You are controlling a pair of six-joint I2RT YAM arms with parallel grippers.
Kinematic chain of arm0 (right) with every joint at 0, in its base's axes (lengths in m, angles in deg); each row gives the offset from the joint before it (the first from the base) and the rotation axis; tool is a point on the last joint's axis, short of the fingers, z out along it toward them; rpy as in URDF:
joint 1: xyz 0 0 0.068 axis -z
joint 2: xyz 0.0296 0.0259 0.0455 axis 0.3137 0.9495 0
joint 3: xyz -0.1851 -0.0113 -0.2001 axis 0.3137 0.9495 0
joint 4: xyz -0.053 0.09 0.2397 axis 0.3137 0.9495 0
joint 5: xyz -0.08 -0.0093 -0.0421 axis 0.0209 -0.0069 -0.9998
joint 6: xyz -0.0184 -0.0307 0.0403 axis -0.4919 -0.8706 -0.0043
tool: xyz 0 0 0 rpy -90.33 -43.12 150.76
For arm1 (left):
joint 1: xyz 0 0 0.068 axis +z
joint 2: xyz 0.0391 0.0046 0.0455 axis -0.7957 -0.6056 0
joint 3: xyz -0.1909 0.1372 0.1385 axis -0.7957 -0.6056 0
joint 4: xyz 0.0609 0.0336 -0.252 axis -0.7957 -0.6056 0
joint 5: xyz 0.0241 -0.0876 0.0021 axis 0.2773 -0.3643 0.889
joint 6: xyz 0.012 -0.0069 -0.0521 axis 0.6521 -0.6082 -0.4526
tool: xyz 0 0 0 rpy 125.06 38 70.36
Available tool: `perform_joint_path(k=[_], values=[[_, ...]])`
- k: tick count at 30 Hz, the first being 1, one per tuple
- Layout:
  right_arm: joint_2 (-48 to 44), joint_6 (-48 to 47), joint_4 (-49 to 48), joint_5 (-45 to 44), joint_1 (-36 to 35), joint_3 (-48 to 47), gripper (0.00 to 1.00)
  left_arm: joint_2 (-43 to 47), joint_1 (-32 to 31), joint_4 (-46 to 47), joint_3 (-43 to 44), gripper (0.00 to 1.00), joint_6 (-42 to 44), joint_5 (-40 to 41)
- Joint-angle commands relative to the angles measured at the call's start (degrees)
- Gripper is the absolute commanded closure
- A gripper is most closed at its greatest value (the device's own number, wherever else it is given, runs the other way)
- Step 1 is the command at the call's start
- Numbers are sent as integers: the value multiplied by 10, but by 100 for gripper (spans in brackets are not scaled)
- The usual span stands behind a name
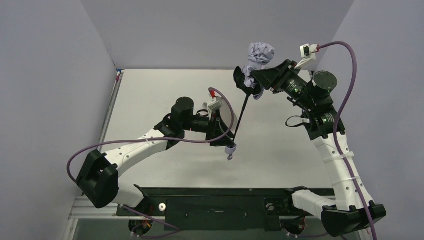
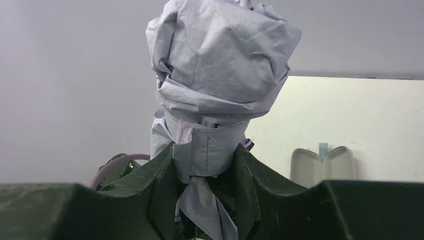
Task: Open the umbrella
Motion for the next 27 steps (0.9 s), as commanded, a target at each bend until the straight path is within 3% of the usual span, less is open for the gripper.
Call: perform_joint_path(k=[1,14,27], values=[[-1,11,-100,-35,12,-51,100,19,-5,-67,0,49,75,-31],[14,15,-121,-43,28,-70,100,41,-10,-176,-11,49,182,-32],[27,23,-135,-45,44,-91,100,42,-17,-265,-37,42,283,-23]])
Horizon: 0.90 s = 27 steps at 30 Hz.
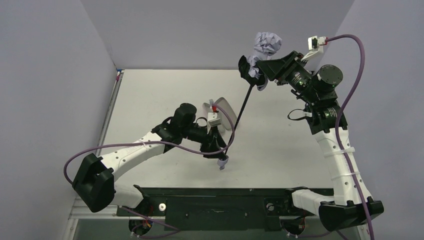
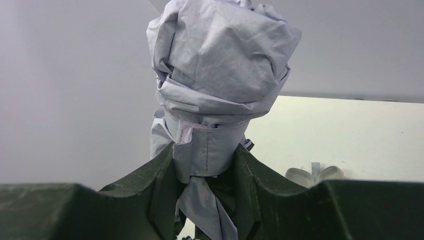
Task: Open the umbrella
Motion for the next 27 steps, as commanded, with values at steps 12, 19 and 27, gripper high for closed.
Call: perform_joint_path(k=[12,19,27], values=[[17,23,-135,-32,31,-75,100,22,-21,-99,-74,38,120,-1],[29,28,-142,-30,41,-93,100,21,-22,-124,-94,36,148,4],[36,36,-153,-26,51,-100,100,15,-30,-144,-109,36,172,5]])
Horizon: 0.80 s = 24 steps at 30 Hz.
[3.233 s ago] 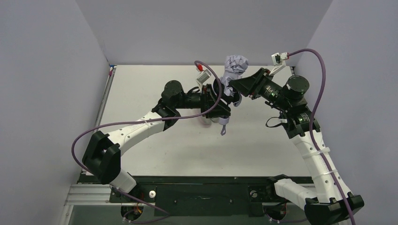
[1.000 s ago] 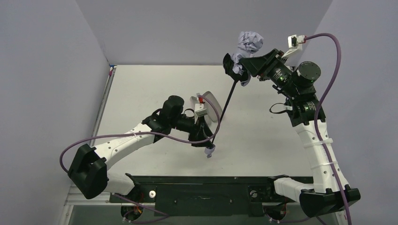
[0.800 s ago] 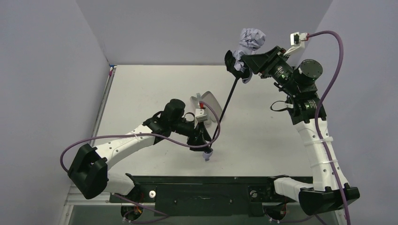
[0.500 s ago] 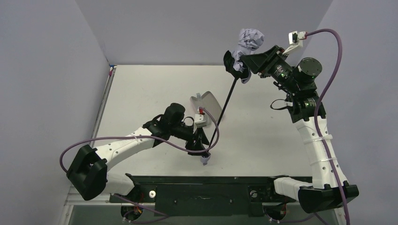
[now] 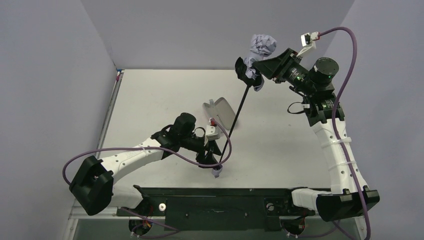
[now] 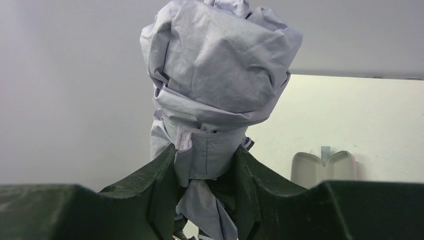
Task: Open the umbrella
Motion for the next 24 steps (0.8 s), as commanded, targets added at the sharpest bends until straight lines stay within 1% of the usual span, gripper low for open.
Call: perform_joint_path(k=[1,5,15,24], values=[[-9,26,-171,-90,34,-69,100,-7,-22,-107,-32,35,44,-17],[-6,32,-178,-90,38,-72,100,-17,-26,-120,-29,34,50,-18],[-1,45,-193,-87,47,-74,100,-33,-28,-139,-21,34,54,-22],[10,52,-199,-85,62,-93,100,-54,-32,-158,-7,34,64,-27]])
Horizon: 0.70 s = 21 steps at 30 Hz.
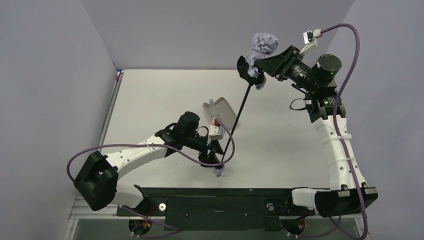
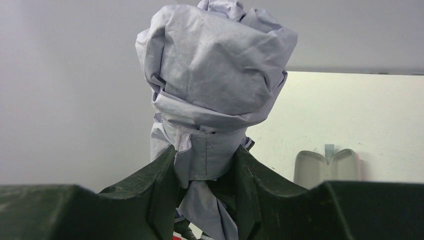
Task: Open the umbrella
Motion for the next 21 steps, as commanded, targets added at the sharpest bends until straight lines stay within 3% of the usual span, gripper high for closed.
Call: perform_joint_path(k=[1,10,14,21], values=[[-7,34,-202,-118,42,-77,100,-27,-26,-151,-22,34,40,-31],[-19,31,-203,-107,36,-41,100,-23,-29,-152,-10,37,39,-13],[-32,10,-189,-99,8,-9,100,-6,-26,-80,22,36,-45,19],[-63,-35,-160,-96,-46,56,100,11,-1,21,124,14,-152,80]])
